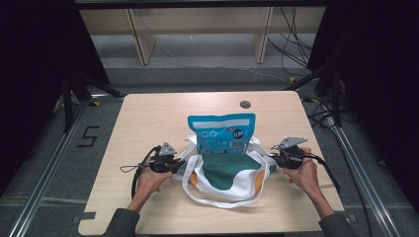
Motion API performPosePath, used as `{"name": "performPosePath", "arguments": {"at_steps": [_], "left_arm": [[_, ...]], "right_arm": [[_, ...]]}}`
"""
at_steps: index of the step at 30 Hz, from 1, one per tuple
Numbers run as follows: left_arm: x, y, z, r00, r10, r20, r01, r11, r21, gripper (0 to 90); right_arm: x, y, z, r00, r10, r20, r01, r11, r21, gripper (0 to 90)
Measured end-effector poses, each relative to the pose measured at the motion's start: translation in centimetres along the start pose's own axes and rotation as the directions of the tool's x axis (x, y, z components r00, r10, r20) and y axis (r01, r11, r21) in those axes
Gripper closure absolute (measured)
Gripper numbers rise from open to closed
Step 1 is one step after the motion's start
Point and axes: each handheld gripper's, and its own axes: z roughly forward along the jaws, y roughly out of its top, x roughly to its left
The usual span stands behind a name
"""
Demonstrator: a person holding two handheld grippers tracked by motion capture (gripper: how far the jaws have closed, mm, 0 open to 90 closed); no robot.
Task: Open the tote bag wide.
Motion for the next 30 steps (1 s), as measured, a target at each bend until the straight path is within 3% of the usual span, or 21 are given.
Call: {"name": "performPosePath", "arguments": {"at_steps": [1, 2, 3, 4, 6, 7, 10, 12, 13, 14, 16, 18, 19, 22, 23, 26, 28, 29, 30], "left_arm": [[0.0, 0.0, 0.0, 1.0, -0.006, 0.0, 0.006, 1.0, -0.002, 82.9], [0.0, 0.1, -0.1, 0.9999, -0.01, 0.001, 0.01, 0.9999, 0.001, 82.9], [0.0, 0.2, -0.1, 1.0, -0.005, -0.004, 0.005, 1.0, 0.007, 82.8], [0.0, 0.2, -0.1, 1.0, -0.005, -0.004, 0.005, 1.0, 0.007, 82.8], [0.0, 0.3, -0.2, 1.0, -0.009, 0.001, 0.009, 0.9999, 0.012, 82.7], [0.2, 0.4, -0.3, 1.0, -0.003, 0.002, 0.003, 1.0, 0.007, 82.5], [0.3, 0.5, -0.5, 0.9999, -0.013, 0.009, 0.013, 0.9999, 0.002, 81.3], [0.4, 0.5, -0.6, 0.9998, -0.017, 0.01, 0.017, 0.9999, 0.0, 80.5], [0.4, 0.5, -0.7, 0.9999, -0.014, 0.007, 0.014, 0.9999, -0.003, 79.9], [0.3, 0.6, -0.8, 0.9996, -0.028, 0.007, 0.028, 0.9996, -0.009, 78.5], [0.4, 0.6, -0.9, 0.9993, -0.036, 0.014, 0.036, 0.9993, -0.01, 76.7], [0.5, 0.7, -1.2, 0.9992, -0.028, 0.027, 0.029, 0.9994, -0.017, 73.5], [0.7, 0.9, -1.6, 0.9993, -0.027, 0.026, 0.027, 0.9994, -0.023, 68.7], [0.9, 1.2, -2.0, 0.9986, -0.047, 0.025, 0.048, 0.9978, -0.046, 65.6], [1.2, 1.6, -2.4, 0.9984, -0.056, 0.011, 0.057, 0.9959, -0.07, 59.4], [1.5, 2.1, -2.7, 0.9985, -0.05, 0.024, 0.051, 0.9961, -0.072, 58.5], [1.5, 2.6, -2.8, 0.9986, -0.037, 0.039, 0.04, 0.9962, -0.077, 56.2], [1.4, 2.9, -2.8, 0.9982, -0.033, 0.049, 0.037, 0.9955, -0.087, 55.8], [1.3, 3.2, -2.7, 0.9976, -0.026, 0.064, 0.031, 0.9963, -0.081, 55.5]], "right_arm": [[-0.1, 0.1, -0.4, 0.9999, 0.008, -0.01, -0.008, 0.999, 0.031, 88.6], [-0.1, 0.1, -0.3, 0.9998, 0.015, -0.01, -0.015, 1.0, 0.009, 88.5], [-0.3, 0.3, -0.9, 0.9983, 0.054, -0.022, -0.053, 0.998, 0.019, 87.8], [-0.3, 0.3, -0.9, 0.9983, 0.054, -0.022, -0.053, 0.998, 0.019, 87.8], [-0.5, 0.6, -1.7, 0.9985, 0.053, -0.013, -0.053, 0.998, -0.016, 84.5], [-0.5, 0.9, -2.3, 0.9969, 0.075, -0.023, -0.076, 0.997, -0.02, 80.7], [-0.8, 1.6, -4.4, 0.9952, 0.096, -0.018, -0.098, 0.99, -0.101, 75.1], [-0.4, 2.2, -5.8, 0.9926, 0.111, -0.048, -0.117, 0.982, -0.145, 71.9], [-0.3, 2.5, -6.3, 0.9952, 0.083, -0.051, -0.091, 0.979, -0.181, 71.6], [0.6, 3.4, -7.2, 0.995, 0.045, -0.09, -0.062, 0.977, -0.203, 67.7], [1.4, 3.8, -7.4, 0.993, 0.041, -0.111, -0.065, 0.973, -0.224, 65.7], [2.5, 4.7, -7.8, 0.9882, 0.013, -0.152, -0.048, 0.972, -0.23, 60.8], [3.4, 5.6, -7.7, 0.9827, -0.032, -0.183, -0.014, 0.971, -0.24, 55.6], [4.2, 6.2, -7.4, 0.9794, -0.054, -0.195, 0.007, 0.972, -0.234, 51.1], [4.4, 6.7, -7.0, 0.9767, -0.072, -0.202, 0.025, 0.974, -0.227, 47.1], [4.6, 6.9, -6.7, 0.9765, -0.048, -0.21, -0.002, 0.973, -0.229, 45.8], [4.4, 7.1, -6.4, 0.9676, -0.079, -0.24, 0.021, 0.972, -0.235, 44.7], [4.6, 7.2, -6.4, 0.9644, -0.046, -0.26, -0.013, 0.975, -0.223, 44.6], [4.5, 7.3, -6.3, 0.9642, -0.05, -0.261, -0.012, 0.973, -0.229, 43.6]]}}
